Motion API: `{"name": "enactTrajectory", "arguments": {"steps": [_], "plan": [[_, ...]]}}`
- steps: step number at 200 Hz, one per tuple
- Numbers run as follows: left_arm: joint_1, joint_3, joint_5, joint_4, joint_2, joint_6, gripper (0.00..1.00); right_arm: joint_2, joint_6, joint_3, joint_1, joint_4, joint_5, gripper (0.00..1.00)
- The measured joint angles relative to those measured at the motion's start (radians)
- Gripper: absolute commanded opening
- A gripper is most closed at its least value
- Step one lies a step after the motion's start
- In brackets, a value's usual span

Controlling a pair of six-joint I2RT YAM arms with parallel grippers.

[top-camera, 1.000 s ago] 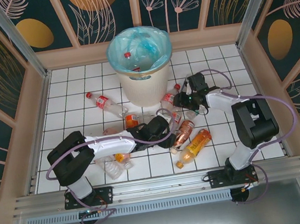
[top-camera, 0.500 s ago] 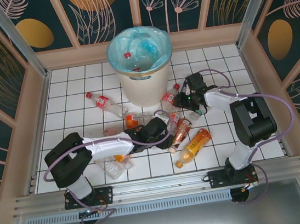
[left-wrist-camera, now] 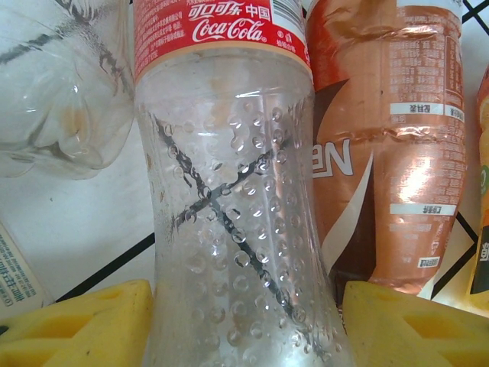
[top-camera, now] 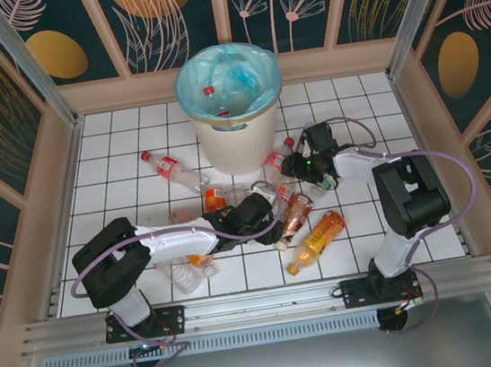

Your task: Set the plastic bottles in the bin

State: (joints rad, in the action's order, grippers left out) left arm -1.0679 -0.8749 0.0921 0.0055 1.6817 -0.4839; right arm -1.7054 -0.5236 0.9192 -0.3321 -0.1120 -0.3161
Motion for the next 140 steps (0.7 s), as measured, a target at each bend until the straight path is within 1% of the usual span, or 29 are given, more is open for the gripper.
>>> {"name": "enactTrajectory", "arguments": {"steps": [22,49,80,101,126,140], "plan": [[0.000,0.005,0.003,0.006,-0.002,0.000,0.67,0.000,-0.015,-0.018,0.001,0.025,0.000,0.51],[0.000,0.011,0.005,0.011,-0.013,0.000,0.67,0.001,-0.034,-0.039,0.005,0.061,-0.006,0.48],[0.000,0.021,0.007,0.022,-0.017,0.000,0.67,0.008,-0.042,-0.065,0.008,0.103,-0.007,0.51],[0.000,0.027,0.006,0.031,-0.017,0.000,0.67,0.010,-0.048,-0.081,0.016,0.126,-0.008,0.51],[0.000,0.028,0.006,0.041,-0.017,0.000,0.66,0.010,-0.061,-0.093,0.026,0.144,-0.011,0.50],[0.000,0.031,0.007,0.047,-0.017,0.000,0.66,0.010,-0.064,-0.100,0.029,0.159,-0.017,0.47]]}}
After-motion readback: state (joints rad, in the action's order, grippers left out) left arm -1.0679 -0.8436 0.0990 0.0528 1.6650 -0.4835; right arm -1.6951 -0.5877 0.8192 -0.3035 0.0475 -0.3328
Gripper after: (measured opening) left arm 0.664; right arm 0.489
